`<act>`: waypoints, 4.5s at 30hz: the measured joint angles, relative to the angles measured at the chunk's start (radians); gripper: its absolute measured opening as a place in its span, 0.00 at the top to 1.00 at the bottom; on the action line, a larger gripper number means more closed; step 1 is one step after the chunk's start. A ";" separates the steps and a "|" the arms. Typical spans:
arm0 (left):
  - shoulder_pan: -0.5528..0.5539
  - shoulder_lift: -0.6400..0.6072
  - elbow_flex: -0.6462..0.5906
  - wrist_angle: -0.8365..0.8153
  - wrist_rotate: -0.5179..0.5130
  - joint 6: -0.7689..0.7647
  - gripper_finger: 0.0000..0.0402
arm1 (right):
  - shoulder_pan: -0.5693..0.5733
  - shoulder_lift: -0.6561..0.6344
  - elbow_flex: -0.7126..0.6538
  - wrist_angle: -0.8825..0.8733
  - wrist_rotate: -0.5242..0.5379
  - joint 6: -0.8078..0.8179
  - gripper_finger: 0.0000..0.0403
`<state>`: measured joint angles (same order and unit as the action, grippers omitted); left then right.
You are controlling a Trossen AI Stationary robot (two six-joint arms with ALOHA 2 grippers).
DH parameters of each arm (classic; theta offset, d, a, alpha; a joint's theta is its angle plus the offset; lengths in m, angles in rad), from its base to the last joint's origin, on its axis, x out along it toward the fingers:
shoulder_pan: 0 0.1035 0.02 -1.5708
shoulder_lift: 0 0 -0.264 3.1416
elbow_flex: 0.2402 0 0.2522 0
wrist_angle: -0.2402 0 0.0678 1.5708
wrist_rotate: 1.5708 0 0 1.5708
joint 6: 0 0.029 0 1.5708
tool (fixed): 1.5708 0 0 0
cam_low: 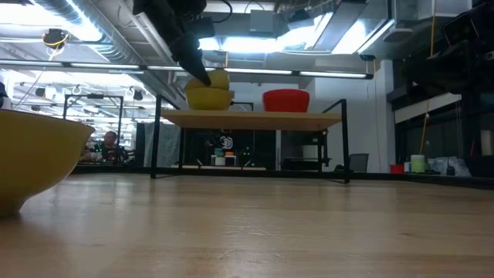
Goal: Pick & Place Mini bowls
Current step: Stack the right white patterned bowl on top of the white patterned bowl on the shelf
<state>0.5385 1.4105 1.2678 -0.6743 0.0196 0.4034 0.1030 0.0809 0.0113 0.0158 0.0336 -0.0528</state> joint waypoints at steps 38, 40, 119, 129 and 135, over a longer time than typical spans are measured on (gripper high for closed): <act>0.000 -0.002 0.002 0.012 -0.035 -0.027 0.80 | 0.000 0.000 0.000 0.000 0.000 0.000 0.99; 0.000 -0.002 0.009 0.009 -0.031 -0.029 0.81 | 0.000 0.000 0.000 0.000 0.000 -0.002 0.99; -0.184 -0.006 -0.148 0.165 -0.735 -0.628 1.00 | 0.000 0.000 0.000 0.000 0.000 0.024 0.99; -0.198 -0.054 -0.137 0.246 -0.763 -0.551 1.00 | 0.000 0.000 0.000 0.000 0.000 0.026 0.99; -0.149 -0.130 -0.137 0.252 -0.772 -0.508 1.00 | 0.000 0.000 0.000 0.000 0.000 0.026 0.99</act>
<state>0.3891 1.2807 1.1309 -0.4222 -0.7522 -0.1050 0.1032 0.0808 0.0113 0.0158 0.0331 -0.0265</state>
